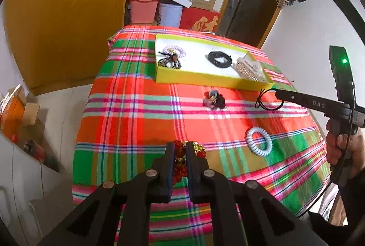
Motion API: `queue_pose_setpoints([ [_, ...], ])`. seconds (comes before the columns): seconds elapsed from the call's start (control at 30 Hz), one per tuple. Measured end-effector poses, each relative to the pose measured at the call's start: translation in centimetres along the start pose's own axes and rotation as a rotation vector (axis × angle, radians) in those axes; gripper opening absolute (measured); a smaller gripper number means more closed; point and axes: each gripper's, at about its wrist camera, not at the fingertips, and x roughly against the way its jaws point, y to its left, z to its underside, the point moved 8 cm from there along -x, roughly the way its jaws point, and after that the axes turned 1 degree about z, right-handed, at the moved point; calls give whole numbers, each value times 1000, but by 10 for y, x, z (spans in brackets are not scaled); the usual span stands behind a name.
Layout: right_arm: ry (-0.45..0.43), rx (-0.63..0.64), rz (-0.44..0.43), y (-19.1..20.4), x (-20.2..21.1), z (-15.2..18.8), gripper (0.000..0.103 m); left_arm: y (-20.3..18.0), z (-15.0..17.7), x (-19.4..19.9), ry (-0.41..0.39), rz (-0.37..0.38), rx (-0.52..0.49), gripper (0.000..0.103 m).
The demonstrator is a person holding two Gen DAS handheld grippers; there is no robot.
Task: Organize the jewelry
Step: 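Close the left tool on the red-and-gold brooch while the right tool closes on the black hair tie, then carry the red-and-gold brooch and black hair tie over the yellow box with both tools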
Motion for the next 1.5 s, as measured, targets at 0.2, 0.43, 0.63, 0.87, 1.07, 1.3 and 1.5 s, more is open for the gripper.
queue_pose_setpoints([
  [0.2, -28, -12, -17, -1, 12, -7, 17, -11, -24, 4, -37, 20, -17, 9],
  [0.43, -53, -18, -27, 0, 14, -25, 17, -24, -61, -6, -76, 36, -42, 9],
  [0.63, -69, -31, -33, 0, 4, -46, 17, -24, -92, -23, -89, 39, -44, 9],
  [0.87, -77, -45, -39, 4, -15, -69, 17, -21, -121, -47, -92, 35, -48, 9],
  [1.07, -54, -36, -45, 11, -37, -75, 17, -20, -133, -71, -69, 35, -53, 9],
  [1.3, 0, -30, -49, 11, -60, -70, 17, -18, -134, -100, -27, 44, -61, 10],
  [1.5, 39, -46, -47, 7, -75, -65, 17, -13, -130, -119, 9, 46, -52, 10],
])
